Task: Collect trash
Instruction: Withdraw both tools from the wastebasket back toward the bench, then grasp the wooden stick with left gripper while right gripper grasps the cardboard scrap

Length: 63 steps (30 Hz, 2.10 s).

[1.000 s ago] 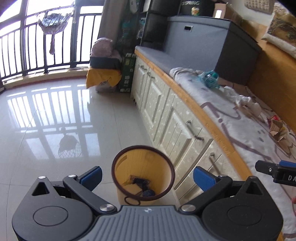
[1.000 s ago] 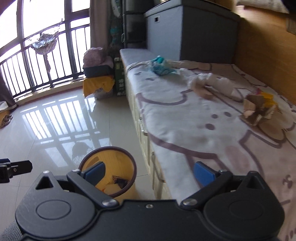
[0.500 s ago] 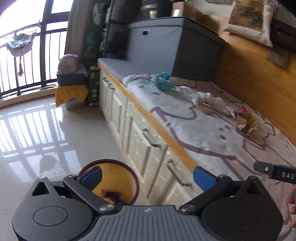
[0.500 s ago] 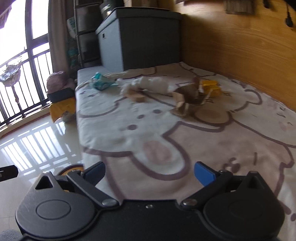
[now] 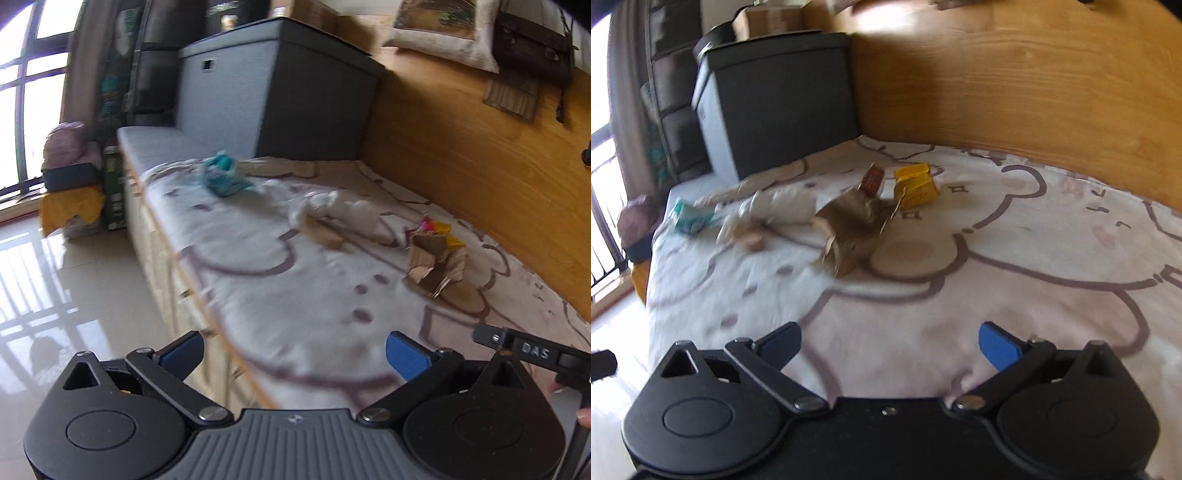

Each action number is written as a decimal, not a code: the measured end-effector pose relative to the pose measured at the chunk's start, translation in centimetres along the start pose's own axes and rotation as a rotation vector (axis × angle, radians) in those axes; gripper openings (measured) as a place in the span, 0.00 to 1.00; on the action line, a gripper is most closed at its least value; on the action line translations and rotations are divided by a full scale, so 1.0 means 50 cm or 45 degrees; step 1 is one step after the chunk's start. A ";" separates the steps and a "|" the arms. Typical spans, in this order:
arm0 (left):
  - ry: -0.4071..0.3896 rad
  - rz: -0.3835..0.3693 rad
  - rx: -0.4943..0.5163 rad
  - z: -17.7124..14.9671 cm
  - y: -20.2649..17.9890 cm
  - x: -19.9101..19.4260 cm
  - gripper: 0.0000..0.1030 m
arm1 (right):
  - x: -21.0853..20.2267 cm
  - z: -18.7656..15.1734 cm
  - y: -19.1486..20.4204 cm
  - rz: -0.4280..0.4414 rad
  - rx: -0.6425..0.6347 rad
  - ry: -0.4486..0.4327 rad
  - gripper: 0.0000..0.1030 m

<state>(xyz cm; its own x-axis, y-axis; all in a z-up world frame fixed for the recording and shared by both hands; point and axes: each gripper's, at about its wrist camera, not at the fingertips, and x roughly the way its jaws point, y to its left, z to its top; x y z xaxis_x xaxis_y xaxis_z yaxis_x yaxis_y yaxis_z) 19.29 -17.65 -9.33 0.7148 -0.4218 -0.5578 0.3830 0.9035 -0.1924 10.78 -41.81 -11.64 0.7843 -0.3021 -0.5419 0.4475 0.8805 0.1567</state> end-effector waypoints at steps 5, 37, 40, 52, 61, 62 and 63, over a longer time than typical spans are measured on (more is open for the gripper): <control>0.005 -0.026 -0.082 0.047 -0.023 0.055 1.00 | 0.064 0.051 -0.019 0.088 0.158 -0.004 1.00; 0.110 0.020 -0.472 0.146 0.075 0.257 1.00 | 0.263 0.145 0.154 -0.394 0.198 -0.063 1.00; 0.125 0.009 -0.470 0.157 0.060 0.279 1.00 | 0.276 0.135 0.129 -0.396 0.236 -0.038 1.00; 0.139 0.026 -0.368 0.186 -0.035 0.365 0.99 | 0.203 0.096 0.034 -0.108 0.456 -0.222 0.66; 0.094 0.044 -0.299 0.193 -0.082 0.419 0.92 | 0.140 0.064 -0.027 0.086 0.485 -0.243 0.54; 0.089 0.060 -0.290 0.193 -0.085 0.423 0.89 | 0.132 0.061 -0.033 0.103 0.487 -0.240 0.54; 0.083 0.073 -0.274 0.194 -0.088 0.427 0.88 | 0.125 0.060 -0.039 0.121 0.485 -0.237 0.53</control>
<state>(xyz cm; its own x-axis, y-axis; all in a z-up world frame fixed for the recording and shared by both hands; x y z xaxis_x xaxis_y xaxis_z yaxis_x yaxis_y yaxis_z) 38.55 -31.36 -12.53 0.6897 -0.3697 -0.6226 0.2043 0.9242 -0.3225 16.10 -46.49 -12.86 0.8782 -0.3173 -0.3578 0.4686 0.7202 0.5116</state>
